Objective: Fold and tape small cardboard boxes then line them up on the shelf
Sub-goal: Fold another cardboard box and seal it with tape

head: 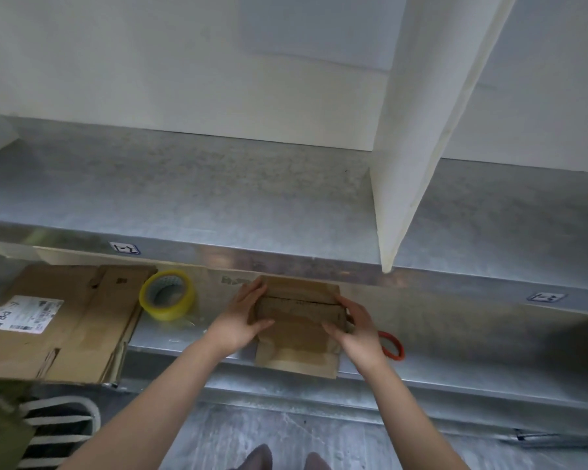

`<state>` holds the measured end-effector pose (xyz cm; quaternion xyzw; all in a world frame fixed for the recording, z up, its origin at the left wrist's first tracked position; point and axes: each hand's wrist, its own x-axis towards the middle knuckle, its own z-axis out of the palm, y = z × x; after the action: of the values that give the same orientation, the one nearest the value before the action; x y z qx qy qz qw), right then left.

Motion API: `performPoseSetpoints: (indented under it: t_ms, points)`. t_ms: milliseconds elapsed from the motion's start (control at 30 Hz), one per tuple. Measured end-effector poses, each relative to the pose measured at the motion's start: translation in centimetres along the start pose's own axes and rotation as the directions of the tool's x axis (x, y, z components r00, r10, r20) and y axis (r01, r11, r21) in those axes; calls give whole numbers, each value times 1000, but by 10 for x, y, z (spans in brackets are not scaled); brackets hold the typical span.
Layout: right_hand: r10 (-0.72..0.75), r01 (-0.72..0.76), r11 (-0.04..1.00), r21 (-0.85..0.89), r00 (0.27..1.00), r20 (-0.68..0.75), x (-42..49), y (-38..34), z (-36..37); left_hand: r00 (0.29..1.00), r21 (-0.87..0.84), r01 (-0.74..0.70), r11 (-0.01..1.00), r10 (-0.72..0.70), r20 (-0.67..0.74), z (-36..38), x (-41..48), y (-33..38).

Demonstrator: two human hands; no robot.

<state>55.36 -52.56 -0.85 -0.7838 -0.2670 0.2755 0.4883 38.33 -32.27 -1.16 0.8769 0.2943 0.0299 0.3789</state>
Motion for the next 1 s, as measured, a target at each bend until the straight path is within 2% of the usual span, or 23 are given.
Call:
performPoseSetpoints:
  t_ms: [167, 333, 500, 667, 833, 933, 1000]
  points:
    - [-6, 9, 996, -88, 999, 32, -1, -6, -4, 999, 200, 19, 980, -26, 33, -7, -1, 13]
    - [-178, 155, 938, -310, 983, -46, -12, -18, -9, 993, 274, -58, 960, 83, -80, -24, -11, 29]
    - [-414, 309, 765, -565, 908, -63, -21, -41, -14, 973, 356, -138, 924, 194, -127, -33, -23, 40]
    - [-559, 422, 591, -687, 828, 28, -28, -67, -2, 966, 427, -157, 890, 229, -122, -35, -36, 37]
    - [-631, 576, 461, -675, 748, 207, -39, -94, 37, 958, 510, -112, 853, 229, -174, -58, -62, 15]
    - [-626, 661, 455, -597, 714, 314, -45, -104, 76, 968, 584, -77, 808, 200, -148, -74, -81, -20]
    - [-573, 668, 485, -565, 730, 371, -49, -106, 106, 978, 612, -67, 788, 174, -117, -82, -90, -44]
